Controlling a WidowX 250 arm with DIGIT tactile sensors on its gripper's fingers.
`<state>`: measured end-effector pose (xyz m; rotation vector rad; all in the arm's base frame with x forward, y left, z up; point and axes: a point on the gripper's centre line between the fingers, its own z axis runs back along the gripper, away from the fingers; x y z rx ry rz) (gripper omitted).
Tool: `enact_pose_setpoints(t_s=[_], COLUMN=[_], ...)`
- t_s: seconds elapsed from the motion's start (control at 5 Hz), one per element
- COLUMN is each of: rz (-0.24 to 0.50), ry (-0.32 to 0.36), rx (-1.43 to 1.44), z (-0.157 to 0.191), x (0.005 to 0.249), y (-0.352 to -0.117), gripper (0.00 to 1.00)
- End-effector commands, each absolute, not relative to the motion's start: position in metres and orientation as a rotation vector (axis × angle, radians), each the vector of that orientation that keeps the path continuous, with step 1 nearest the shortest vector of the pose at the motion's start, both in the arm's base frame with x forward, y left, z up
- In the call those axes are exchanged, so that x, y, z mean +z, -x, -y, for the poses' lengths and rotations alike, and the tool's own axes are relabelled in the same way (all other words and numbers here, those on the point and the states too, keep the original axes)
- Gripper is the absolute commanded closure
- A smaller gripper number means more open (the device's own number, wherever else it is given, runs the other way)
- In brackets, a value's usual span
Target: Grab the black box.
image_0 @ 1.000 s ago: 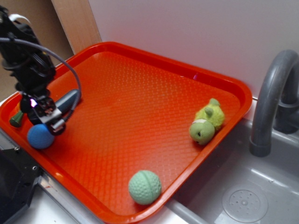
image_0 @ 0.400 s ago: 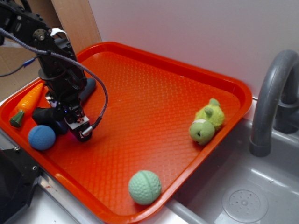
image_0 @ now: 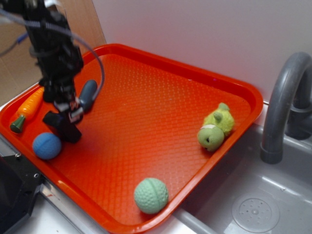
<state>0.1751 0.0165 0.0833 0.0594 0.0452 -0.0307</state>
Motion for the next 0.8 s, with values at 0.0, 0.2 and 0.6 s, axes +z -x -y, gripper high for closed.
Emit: enact_pose_setpoints(t_s=[0.0,0.2,0.6], rz=[0.039,0.166,0.196], ry=[-0.042,-0.087,-0.198], rx=[-0.123,-0.367,-0.88], z=[-0.035,-0.035,-0.039], x=[0.122,0.119,0.099], y=[-0.182,-0.174,-0.15], gripper=[0.0,0.0,0.0])
